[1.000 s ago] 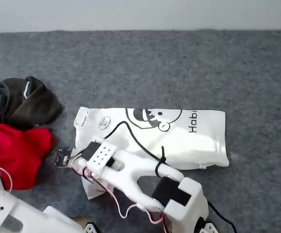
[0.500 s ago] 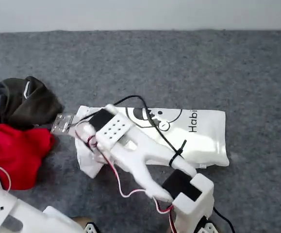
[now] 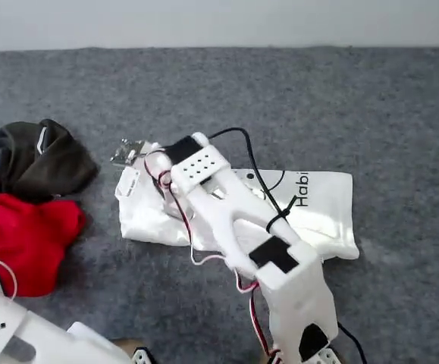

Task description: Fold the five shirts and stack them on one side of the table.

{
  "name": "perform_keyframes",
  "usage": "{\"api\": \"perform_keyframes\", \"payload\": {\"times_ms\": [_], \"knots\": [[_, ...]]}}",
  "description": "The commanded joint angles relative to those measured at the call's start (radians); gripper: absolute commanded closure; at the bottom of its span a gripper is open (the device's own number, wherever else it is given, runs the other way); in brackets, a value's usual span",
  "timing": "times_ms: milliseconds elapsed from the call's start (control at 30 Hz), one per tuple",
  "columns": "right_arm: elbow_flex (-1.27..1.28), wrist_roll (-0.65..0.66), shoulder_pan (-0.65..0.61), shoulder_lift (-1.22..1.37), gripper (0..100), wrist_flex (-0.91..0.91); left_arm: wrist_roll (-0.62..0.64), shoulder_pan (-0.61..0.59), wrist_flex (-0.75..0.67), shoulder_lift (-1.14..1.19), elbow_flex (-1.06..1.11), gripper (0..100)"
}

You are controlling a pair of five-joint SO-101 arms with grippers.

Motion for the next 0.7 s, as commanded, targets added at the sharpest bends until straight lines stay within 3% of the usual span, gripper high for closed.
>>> {"api": "perform_keyframes", "payload": {"times_ms": [0,200,333,433,667], "knots": [[-0.135,-0.009,0.048,0.018,77.2,0.045,-0.009,0.005,-0.017,-0.006,-0.008,99],[-0.327,-0.068,0.047,0.028,76.6,0.209,-0.009,0.005,-0.017,-0.006,-0.008,99],[-0.411,-0.063,-0.007,0.035,87.3,0.361,-0.009,0.005,-0.017,-0.008,-0.008,99],[-0.396,-0.068,-0.047,0.016,99.5,0.369,-0.009,0.006,-0.017,-0.006,-0.007,99],[-0.385,-0.063,-0.145,0.048,99.0,0.32,-0.009,0.006,-0.017,-0.006,-0.007,99]]}}
